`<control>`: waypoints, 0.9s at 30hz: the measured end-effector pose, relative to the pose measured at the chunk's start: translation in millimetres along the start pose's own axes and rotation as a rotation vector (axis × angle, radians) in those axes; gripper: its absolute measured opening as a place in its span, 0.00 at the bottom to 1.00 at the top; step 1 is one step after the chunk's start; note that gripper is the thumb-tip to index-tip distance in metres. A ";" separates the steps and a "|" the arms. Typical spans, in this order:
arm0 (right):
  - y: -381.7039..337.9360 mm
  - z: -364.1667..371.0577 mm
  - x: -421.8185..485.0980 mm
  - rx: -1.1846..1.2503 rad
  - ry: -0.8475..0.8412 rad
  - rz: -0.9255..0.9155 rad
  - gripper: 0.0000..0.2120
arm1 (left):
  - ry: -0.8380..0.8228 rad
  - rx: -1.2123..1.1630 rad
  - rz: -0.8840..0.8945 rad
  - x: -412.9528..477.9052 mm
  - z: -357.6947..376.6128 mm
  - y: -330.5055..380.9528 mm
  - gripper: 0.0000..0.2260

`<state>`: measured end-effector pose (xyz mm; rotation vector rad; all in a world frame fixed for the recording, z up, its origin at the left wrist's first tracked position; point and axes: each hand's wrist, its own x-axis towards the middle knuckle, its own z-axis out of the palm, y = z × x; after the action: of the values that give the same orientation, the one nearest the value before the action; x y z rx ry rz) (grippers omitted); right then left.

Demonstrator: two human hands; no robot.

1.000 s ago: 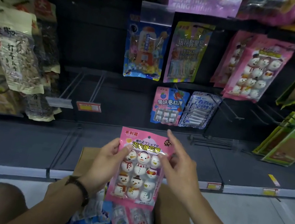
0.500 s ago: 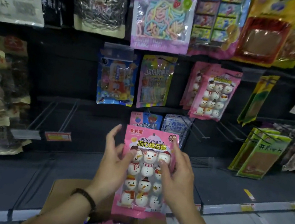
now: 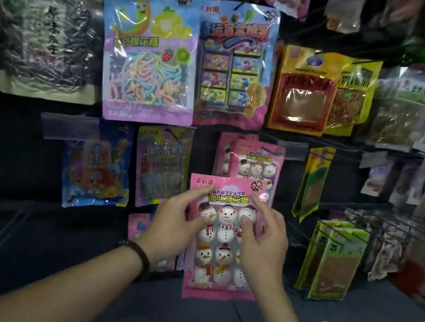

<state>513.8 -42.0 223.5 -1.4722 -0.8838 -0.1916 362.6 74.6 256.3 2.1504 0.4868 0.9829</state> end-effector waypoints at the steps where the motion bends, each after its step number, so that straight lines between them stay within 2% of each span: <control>1: 5.0 -1.7 11.1 0.003 0.016 0.002 0.21 | -0.013 0.006 0.018 12.5 5.5 3.0 0.31; 5: 29.9 -13.4 48.7 0.064 0.003 -0.003 0.22 | -0.023 -0.042 0.038 58.7 34.4 11.1 0.30; 9: 59.6 -22.2 70.9 -0.022 -0.010 0.009 0.26 | -0.024 -0.015 0.100 90.2 64.2 11.9 0.29; 18: 60.2 -32.6 100.9 -0.093 0.031 -0.003 0.34 | 0.086 -0.049 0.180 130.7 100.6 25.6 0.29; 27: 58.3 -18.9 104.8 -0.120 -0.055 0.003 0.30 | 0.148 0.008 0.176 138.8 103.8 13.6 0.30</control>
<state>628.6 -9.3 245.4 -1.5970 -0.9276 -0.2059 531.7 100.0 288.1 2.1653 0.3760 1.2453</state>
